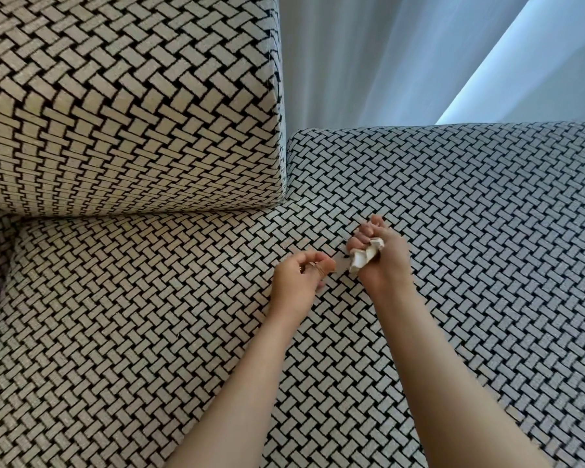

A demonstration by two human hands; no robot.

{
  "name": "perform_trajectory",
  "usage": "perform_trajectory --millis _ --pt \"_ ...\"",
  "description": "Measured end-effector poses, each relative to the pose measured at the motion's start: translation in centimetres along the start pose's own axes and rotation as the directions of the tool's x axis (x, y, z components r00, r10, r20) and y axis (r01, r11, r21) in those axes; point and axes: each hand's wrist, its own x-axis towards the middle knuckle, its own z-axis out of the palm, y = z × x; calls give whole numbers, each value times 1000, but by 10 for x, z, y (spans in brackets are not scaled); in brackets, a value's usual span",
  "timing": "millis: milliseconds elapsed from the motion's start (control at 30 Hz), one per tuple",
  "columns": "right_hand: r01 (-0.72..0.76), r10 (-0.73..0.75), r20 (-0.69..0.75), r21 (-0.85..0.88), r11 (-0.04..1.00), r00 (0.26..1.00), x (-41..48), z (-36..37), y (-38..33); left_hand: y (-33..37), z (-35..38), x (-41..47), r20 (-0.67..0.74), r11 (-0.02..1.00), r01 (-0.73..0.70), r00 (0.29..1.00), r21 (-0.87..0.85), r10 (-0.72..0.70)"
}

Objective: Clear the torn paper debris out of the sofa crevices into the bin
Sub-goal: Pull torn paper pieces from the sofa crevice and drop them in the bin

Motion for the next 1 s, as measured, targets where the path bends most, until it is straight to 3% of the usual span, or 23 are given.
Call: perform_trajectory --millis 67,133,167,200,267,333,433,533,600,667,700,767,833,867,1000 --pt "30 -26 -75 42 999 997 -3 2 1 -3 8 -6 -54 979 52 996 -199 -64" --pt "116 -161 -182 -238 964 970 -6 1 3 -4 16 -8 -109 973 42 992 -225 -68" --pt "167 -286 -181 -486 858 941 -6 -1 4 -3 19 -8 -141 986 22 989 -164 -46" --pt "222 -406 -101 -704 674 908 -6 -5 6 -4 20 -7 -167 998 -8 986 -60 -2" --pt "310 -496 140 -909 279 857 -6 -14 10 -8 19 -6 -180 981 -61 979 186 95" --pt "331 -477 263 -942 62 838 -7 -21 13 -14 18 -4 -158 934 -112 972 339 173" --pt "321 -449 323 -943 -84 833 -10 -23 18 -19 19 0 -134 890 -184 956 417 260" --pt "247 -428 365 -919 -306 827 -10 -17 22 -17 23 3 -123 837 -228 936 498 329" --pt "203 -406 342 -916 -346 848 -9 -11 21 -14 24 4 -119 802 -257 920 539 374" --pt "190 -398 293 -942 -278 869 -9 -9 17 -14 25 6 -112 786 -281 908 550 403" --pt "194 -398 258 -962 -193 880 -10 -10 13 -15 25 8 -100 776 -289 907 561 410" --pt "201 -420 132 -972 124 898 -13 -16 3 -17 26 12 -69 748 -283 913 600 401" --pt "184 -407 -50 -838 514 912 -18 -21 -5 -16 28 16 -73 756 -267 921 597 383" --pt "177 -377 -107 -745 643 920 -20 -23 -6 -16 28 16 -87 787 -261 925 559 369" --pt "161 -237 -161 -384 909 958 -22 -28 -6 -10 20 13 -146 961 -168 968 219 203"
